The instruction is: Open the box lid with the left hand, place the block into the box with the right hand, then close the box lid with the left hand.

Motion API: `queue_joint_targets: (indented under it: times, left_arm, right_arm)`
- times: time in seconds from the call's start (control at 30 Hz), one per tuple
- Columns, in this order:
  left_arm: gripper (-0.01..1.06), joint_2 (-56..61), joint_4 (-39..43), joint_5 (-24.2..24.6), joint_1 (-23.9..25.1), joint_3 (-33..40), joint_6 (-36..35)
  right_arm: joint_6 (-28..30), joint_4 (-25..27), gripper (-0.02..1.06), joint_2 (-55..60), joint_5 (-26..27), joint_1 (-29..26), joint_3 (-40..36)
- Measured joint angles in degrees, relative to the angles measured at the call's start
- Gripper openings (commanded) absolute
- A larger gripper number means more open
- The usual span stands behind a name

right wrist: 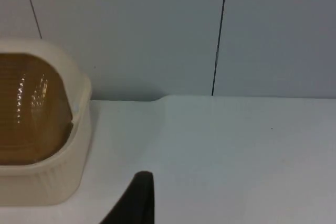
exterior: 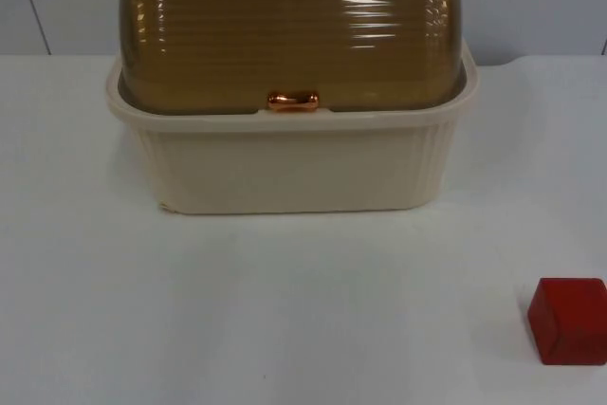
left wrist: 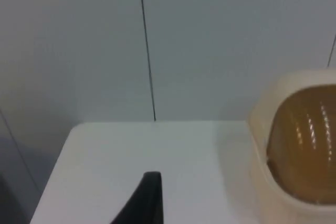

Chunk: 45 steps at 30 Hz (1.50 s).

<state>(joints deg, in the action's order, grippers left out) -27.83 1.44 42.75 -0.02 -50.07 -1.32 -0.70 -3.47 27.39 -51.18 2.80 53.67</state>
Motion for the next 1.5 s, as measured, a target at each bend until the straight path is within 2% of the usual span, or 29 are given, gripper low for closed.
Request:
queue_joint_targets:
  times: [0.07, 0.17, 0.43, 0.73, 0.77, 0.87, 0.9, 1.03, 1.07, 1.1, 1.2, 1.23, 1.27, 1.3, 1.43, 1.47, 1.5]
  left_arm:
    - [1.03, -2.79, 0.10, -2.90, 0.00, -0.22, 0.00]
    - [1.03, -5.69, 1.03, -4.45, 0.00, -0.22, 0.00]
    - [1.03, -13.39, 2.84, -5.63, 0.00, -0.22, -0.04]
    - [1.03, -18.42, 2.84, -8.16, 0.02, -0.22, -0.04]
    - [1.03, -18.80, 2.22, -8.16, 0.00, -0.22, 1.32]
    - [1.03, -21.28, -2.29, -4.32, -3.40, -0.25, 15.12]
    - [1.03, -21.28, -2.29, -4.32, -3.40, -0.25, 15.12]
    - [1.03, -25.74, -4.31, -2.12, -15.36, -0.25, 28.91]
    - [1.03, -26.98, -3.22, -2.51, -19.02, -0.25, 30.30]
    - [1.03, -26.98, -3.22, -2.51, -19.02, -0.25, 30.30]
    - [1.03, -31.70, 4.91, -2.87, -29.46, -0.25, 31.44]
    - [1.03, -33.86, 9.40, -2.90, -32.92, -0.25, 30.80]
    - [1.03, -33.86, 9.40, -2.90, -32.92, -0.25, 30.80]
    - [1.03, -36.17, 14.52, -3.08, -36.18, 0.00, 29.41]
    - [1.03, -44.96, 36.77, -4.94, -45.22, 2.86, 15.69]
    - [1.03, -44.96, 36.77, -4.94, -45.22, 2.86, 15.69]
    - [1.03, -46.54, 41.94, -6.69, -46.74, 3.82, 10.54]
  right_arm:
    - [-0.12, 0.00, 1.04, 3.44, 0.69, 0.00, 0.30]
    - [-0.23, 0.00, 1.04, 6.27, 2.08, 0.00, 0.30]
    - [-0.38, -0.11, 1.04, 12.44, 13.50, 0.00, 0.30]
    - [-0.58, -0.22, 1.04, 15.56, 14.90, 0.00, 0.30]
    - [-0.58, -0.22, 1.04, 15.97, 14.90, 0.00, 0.30]
    - [-0.58, -0.53, 1.04, 16.67, 14.90, 0.00, 0.30]
    - [-0.58, -0.53, 1.04, 16.67, 14.90, 0.00, 0.30]
    - [-0.70, -0.62, 1.04, 17.43, 14.90, 0.00, 0.30]
    - [-0.70, -0.62, 1.04, 17.51, 14.90, 0.00, 0.30]
    - [-0.70, -0.62, 1.04, 17.51, 14.90, 0.00, 0.30]
    - [-0.70, -0.62, 1.04, 17.65, 14.64, 0.00, 0.30]
    - [-0.70, -0.62, 1.04, 17.70, 14.49, 0.00, 0.30]
    - [-0.70, -0.62, 1.04, 17.70, 14.49, 0.00, 0.30]
    - [-0.70, -0.62, 1.04, 17.70, 14.37, 0.00, 0.30]
    - [-0.70, -0.62, 1.04, 17.70, 12.95, 0.00, 0.30]
    - [-0.70, -0.62, 1.04, 17.70, 12.95, 0.00, 0.30]
    - [-0.70, -0.62, 1.04, 17.70, 12.81, 0.00, 0.30]
